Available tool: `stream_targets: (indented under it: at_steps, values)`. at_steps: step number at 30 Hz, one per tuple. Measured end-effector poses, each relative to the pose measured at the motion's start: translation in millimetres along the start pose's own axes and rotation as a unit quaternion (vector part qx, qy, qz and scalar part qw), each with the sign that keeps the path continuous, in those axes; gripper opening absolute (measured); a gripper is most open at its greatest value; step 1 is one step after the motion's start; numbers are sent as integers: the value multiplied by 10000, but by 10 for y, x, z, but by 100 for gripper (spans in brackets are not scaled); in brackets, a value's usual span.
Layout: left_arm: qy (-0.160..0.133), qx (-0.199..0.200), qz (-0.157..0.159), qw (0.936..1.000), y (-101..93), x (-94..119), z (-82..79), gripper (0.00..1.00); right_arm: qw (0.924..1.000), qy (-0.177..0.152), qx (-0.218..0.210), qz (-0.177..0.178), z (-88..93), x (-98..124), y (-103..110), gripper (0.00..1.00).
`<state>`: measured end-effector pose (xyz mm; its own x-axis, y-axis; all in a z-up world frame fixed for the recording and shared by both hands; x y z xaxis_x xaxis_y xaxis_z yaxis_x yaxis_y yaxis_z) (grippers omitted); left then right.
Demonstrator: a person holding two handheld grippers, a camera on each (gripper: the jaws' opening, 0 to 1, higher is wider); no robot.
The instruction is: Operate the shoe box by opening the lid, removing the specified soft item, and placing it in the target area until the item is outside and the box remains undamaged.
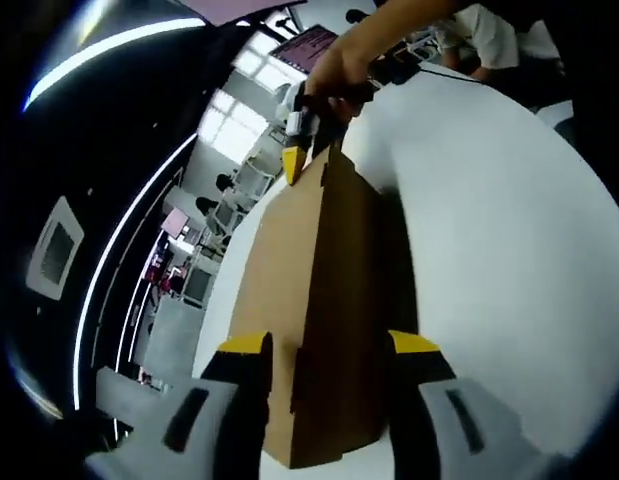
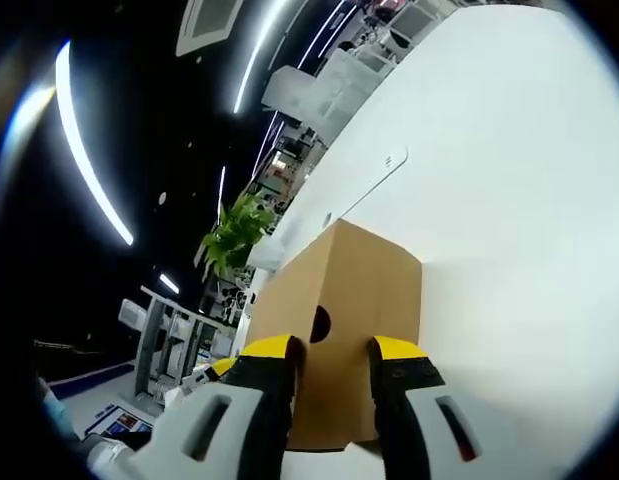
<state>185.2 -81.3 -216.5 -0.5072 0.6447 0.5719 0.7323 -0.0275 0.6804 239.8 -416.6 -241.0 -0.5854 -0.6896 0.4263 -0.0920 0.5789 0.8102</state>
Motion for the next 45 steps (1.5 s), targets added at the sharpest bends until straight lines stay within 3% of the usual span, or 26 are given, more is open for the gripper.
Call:
stream_targets:
  at_steps: [4,7,11,21,26,45]
  values:
    - [46,-239,-393,9989,31,4,-12,41,10000,-14,0,-10,6,1,2,29]
    - [128,-307,-369,9988,1,-25,5,42,10000,-19,1,-16,8,1,1,29]
    - [390,-695,-498,9956,-25,-48,33,40,10000,-20,-7,-24,15,1,4,29]
    - [432,-962,-667,9922,-59,-72,22,37,10000,-46,-1,-43,23,-3,4,29]
    - [574,-1291,-734,9873,-77,-99,46,35,10000,-45,9,-52,7,-7,-9,29]
    - [645,-1459,-955,9826,-140,-115,55,33,10000,-67,-6,-73,-21,-9,-45,29]
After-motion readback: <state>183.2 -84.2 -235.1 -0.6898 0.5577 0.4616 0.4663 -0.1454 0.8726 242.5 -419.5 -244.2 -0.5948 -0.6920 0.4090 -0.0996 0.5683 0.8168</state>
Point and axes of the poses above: the point that each gripper's makers call its tool centre point, and the gripper's own axes: x roughly backward along the fingers, y roughly to its left, z roughly out of its underside, the point moved 10 cm from there along x, roughly backward along the fingers, and after that the axes turned 6 degrees about z, right-handed, at the moved point
